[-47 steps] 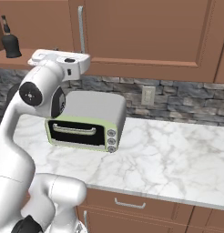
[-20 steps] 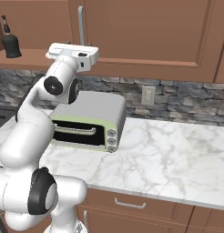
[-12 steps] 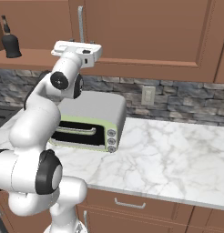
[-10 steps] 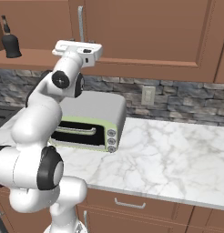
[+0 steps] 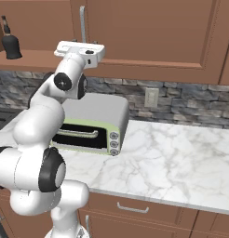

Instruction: Get the candle and the liquor from the cabinet and move them to the dining counter.

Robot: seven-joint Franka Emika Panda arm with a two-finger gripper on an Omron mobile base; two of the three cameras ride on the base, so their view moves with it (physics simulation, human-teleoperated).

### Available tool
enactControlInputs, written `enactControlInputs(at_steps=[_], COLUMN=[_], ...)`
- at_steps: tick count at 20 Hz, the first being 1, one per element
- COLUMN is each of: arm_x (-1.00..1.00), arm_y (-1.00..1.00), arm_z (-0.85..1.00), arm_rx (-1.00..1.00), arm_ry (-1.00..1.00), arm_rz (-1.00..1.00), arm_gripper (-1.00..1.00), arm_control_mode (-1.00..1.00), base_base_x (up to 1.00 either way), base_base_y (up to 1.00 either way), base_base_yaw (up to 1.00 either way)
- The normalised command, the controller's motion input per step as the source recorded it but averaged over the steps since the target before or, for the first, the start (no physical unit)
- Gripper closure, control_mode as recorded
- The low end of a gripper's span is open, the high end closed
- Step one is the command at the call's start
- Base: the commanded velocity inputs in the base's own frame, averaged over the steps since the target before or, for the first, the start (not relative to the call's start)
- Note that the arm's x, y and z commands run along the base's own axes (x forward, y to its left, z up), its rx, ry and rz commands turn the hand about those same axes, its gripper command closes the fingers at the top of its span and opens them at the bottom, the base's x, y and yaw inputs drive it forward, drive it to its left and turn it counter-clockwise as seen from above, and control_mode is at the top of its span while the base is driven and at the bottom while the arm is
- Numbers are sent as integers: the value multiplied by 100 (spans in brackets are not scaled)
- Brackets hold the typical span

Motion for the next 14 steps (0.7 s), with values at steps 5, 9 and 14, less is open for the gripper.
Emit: enactControlInputs(at_steps=[5, 9, 14], arm_x=[0, 0, 0], arm_y=[0, 0, 0], arm_z=[0, 0, 0], arm_rx=[0, 0, 0], arm_ry=[0, 0, 0], arm_rz=[0, 0, 0], arm_gripper=[100, 100, 100], arm_control_mode=[-100, -100, -100], base_base_x=[0, 0, 0], base_base_y=[0, 0, 0], base_base_yaw=[0, 0, 0])
